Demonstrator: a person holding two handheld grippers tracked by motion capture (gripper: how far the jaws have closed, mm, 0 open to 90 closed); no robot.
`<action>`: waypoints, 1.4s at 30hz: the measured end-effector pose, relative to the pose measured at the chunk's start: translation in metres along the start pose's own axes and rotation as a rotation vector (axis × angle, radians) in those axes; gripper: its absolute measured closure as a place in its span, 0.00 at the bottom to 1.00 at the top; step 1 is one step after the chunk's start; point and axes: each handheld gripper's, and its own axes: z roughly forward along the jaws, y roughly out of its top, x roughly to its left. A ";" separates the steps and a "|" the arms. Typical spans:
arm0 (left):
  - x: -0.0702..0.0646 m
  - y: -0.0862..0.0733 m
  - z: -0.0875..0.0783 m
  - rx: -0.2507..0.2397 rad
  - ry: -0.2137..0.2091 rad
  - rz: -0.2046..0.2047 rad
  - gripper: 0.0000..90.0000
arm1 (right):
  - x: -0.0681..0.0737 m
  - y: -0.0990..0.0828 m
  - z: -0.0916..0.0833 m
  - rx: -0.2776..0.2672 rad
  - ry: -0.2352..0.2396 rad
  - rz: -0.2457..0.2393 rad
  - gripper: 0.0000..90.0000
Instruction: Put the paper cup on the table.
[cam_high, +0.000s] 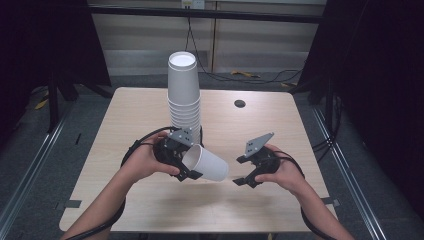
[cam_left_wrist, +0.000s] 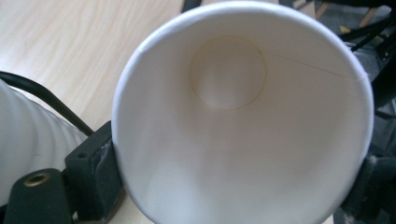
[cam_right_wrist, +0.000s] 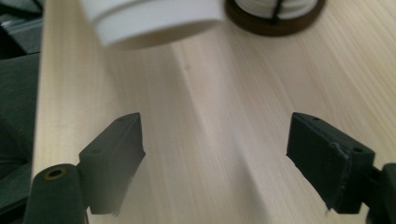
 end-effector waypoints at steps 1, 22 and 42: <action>0.000 0.001 0.001 0.014 -0.001 0.006 0.14 | -0.001 -0.005 0.001 -0.005 -0.025 0.026 0.20; -0.003 0.004 0.015 0.136 -0.011 -0.004 0.14 | -0.011 -0.077 0.015 -0.054 -0.257 0.216 0.20; -0.003 0.007 0.022 0.210 0.002 0.003 0.13 | -0.006 -0.092 0.018 -0.119 -0.303 0.241 0.15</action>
